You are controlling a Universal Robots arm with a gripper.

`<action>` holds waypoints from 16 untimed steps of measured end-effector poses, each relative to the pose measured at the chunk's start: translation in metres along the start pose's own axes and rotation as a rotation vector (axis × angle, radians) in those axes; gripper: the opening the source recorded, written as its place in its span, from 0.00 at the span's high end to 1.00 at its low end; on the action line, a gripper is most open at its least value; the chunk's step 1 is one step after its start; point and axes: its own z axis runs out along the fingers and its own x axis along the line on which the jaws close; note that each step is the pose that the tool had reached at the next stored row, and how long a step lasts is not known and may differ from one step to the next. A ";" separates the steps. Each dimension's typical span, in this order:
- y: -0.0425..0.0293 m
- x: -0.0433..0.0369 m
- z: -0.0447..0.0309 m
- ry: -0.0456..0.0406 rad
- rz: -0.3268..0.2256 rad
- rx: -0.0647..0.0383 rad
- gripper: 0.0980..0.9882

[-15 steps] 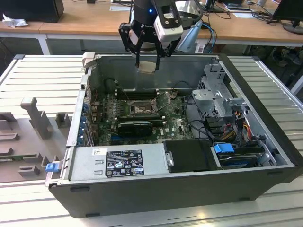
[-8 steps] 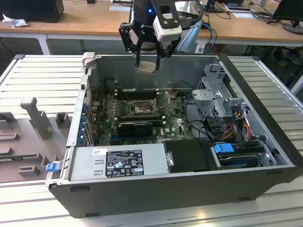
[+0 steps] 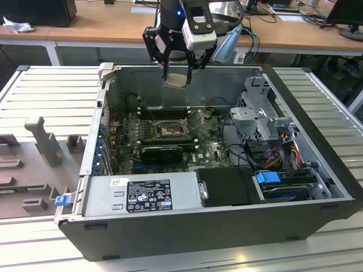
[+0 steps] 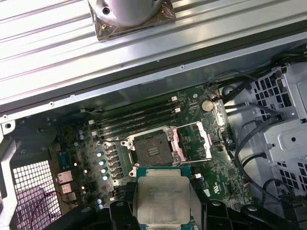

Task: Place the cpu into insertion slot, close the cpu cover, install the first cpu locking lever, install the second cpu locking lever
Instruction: 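Place the cpu into insertion slot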

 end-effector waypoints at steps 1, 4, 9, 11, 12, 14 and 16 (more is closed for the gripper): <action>0.0000 0.0000 0.0000 -0.0002 0.003 0.000 0.52; 0.0000 0.0000 0.0000 -0.0019 0.023 0.000 0.52; 0.0000 0.0000 0.0000 -0.0053 0.063 -0.001 0.52; 0.0000 0.0000 0.0001 -0.0065 0.076 -0.001 0.52; 0.0000 0.0000 0.0001 -0.0070 0.082 -0.002 0.52; 0.0000 0.0000 0.0001 -0.0080 0.094 -0.002 0.52; 0.0000 0.0000 0.0001 -0.0091 0.107 -0.002 0.52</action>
